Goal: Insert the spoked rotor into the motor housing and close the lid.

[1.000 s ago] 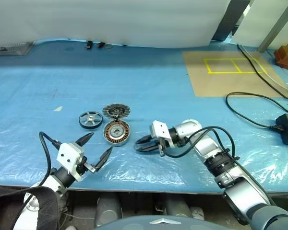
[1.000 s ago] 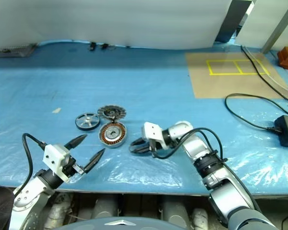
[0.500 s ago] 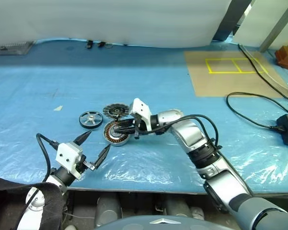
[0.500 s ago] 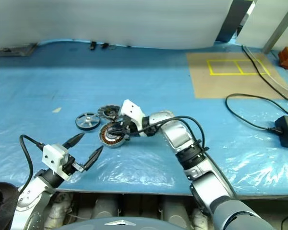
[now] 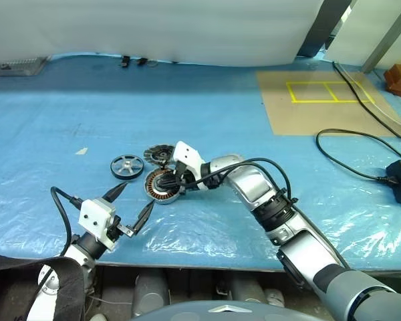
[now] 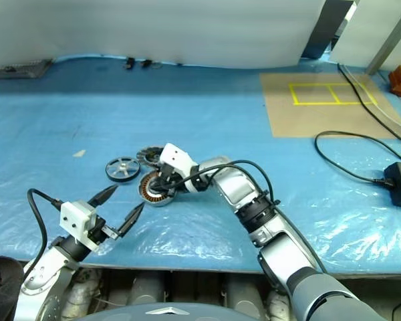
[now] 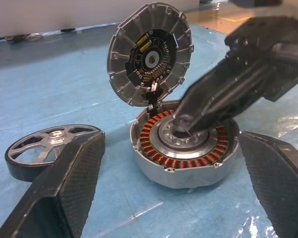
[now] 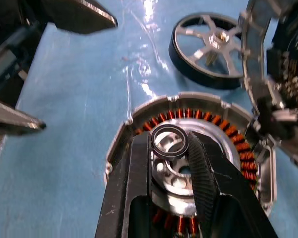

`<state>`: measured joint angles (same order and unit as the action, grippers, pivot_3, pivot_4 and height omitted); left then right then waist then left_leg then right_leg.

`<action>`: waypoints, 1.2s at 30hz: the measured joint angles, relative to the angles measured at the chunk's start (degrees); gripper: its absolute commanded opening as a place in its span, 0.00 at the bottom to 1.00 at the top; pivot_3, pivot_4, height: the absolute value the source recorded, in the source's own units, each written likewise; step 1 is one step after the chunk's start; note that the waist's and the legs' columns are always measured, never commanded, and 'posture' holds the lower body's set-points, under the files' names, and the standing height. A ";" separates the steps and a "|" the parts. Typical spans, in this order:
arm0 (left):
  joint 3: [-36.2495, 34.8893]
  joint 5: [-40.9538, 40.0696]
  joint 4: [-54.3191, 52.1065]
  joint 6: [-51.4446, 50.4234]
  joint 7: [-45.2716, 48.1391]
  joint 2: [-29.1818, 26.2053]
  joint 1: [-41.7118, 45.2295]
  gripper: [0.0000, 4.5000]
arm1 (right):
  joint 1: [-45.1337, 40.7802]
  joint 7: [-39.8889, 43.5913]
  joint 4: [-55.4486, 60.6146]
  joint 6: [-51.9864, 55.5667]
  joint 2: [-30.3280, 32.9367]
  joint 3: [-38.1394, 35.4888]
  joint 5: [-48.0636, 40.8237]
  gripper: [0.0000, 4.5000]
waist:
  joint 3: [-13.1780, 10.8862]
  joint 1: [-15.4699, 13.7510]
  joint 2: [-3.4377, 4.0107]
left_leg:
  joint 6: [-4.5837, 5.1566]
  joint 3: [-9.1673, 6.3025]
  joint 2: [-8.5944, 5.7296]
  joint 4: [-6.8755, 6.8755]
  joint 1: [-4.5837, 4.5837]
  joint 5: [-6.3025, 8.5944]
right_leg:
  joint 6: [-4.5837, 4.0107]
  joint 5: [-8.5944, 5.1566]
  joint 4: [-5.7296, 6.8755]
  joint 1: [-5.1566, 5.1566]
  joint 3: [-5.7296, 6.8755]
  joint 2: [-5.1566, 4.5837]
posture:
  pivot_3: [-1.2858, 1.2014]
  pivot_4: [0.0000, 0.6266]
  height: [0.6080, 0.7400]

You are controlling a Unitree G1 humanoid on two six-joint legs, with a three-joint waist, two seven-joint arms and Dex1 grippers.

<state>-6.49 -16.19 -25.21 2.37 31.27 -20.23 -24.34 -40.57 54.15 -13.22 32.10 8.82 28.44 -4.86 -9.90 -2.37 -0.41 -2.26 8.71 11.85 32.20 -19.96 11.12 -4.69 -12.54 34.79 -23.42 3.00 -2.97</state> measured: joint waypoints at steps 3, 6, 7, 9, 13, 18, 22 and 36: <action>0.06 0.09 0.00 0.03 -0.04 0.02 -0.19 1.00 | 0.02 0.38 -0.86 -3.48 1.02 1.12 1.66 0.14 | 0.00 0.00 0.00 | 0.00 0.01 0.01 0.00 0.01 0.00 | 0.00 0.00 0.01 0.01 0.00 0.00 | 0.52 0.24 1.00; 0.24 0.21 -0.01 0.14 -0.21 0.15 -0.12 1.00 | 0.02 0.45 -1.76 -5.96 1.03 1.43 2.77 0.14 | 0.00 0.00 0.00 | 0.00 0.02 0.00 0.01 0.04 0.00 | 0.01 0.00 0.02 0.04 0.00 0.00 | 0.52 0.24 1.00; 0.30 0.26 -0.01 0.16 -0.30 0.22 -0.11 1.00 | 0.02 0.44 -1.94 -6.30 0.99 1.43 2.94 0.14 | 0.00 0.01 0.00 | 0.01 0.02 0.00 0.02 0.06 0.00 | 0.01 0.00 0.02 0.06 0.00 0.00 | 0.52 0.24 1.00; 0.63 0.58 -0.01 0.19 -0.36 0.34 -0.09 1.00 | 0.02 0.06 -2.46 -6.99 0.67 1.38 3.15 0.14 | 0.00 0.00 0.00 | 0.01 0.02 0.00 0.02 0.08 0.00 | 0.01 0.00 0.02 0.07 0.00 0.00 | 0.52 0.24 1.00; 1.38 0.79 -0.01 0.20 -0.38 0.51 0.12 1.00 | 0.00 -0.82 -3.50 -7.95 -0.10 1.17 3.33 0.14 | 0.00 0.00 0.00 | 0.01 0.01 0.00 0.02 0.07 0.00 | 0.00 0.00 0.02 0.07 0.00 0.00 | 0.52 0.24 1.00; 1.43 0.78 -0.01 0.20 -0.36 0.49 0.31 1.00 | -0.04 -0.52 -3.57 -8.88 0.16 1.26 4.36 0.14 | 0.00 0.01 0.00 | 0.01 0.01 0.00 0.02 0.08 0.00 | 0.00 0.00 0.04 0.08 0.00 0.00 | 0.52 0.24 1.00; 1.43 0.76 -0.01 0.19 -0.35 0.48 0.37 1.00 | -0.17 -0.19 -3.55 -9.26 0.50 1.32 4.84 0.14 | 0.00 -0.01 0.00 | 0.01 0.01 0.00 0.03 0.09 0.00 | 0.00 0.00 0.04 0.10 0.00 -0.01 | 0.52 0.24 1.00; 2.03 0.73 -0.01 -0.07 -0.29 0.49 0.97 1.00 | -1.01 -0.31 -4.20 -10.68 1.17 1.34 6.48 0.14 | 0.00 0.00 0.00 | 0.01 0.02 0.00 0.03 0.09 0.00 | 0.00 0.00 0.05 0.09 0.00 -0.01 | 0.52 0.24 1.00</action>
<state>-4.47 -15.46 -25.22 2.29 30.98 -19.74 -23.37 -41.58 53.84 -17.42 21.42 9.99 29.78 1.63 -9.89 -2.37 -0.41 -2.25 8.73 11.85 32.23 -19.87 11.12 -4.70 -12.54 34.84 -23.32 3.00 -2.98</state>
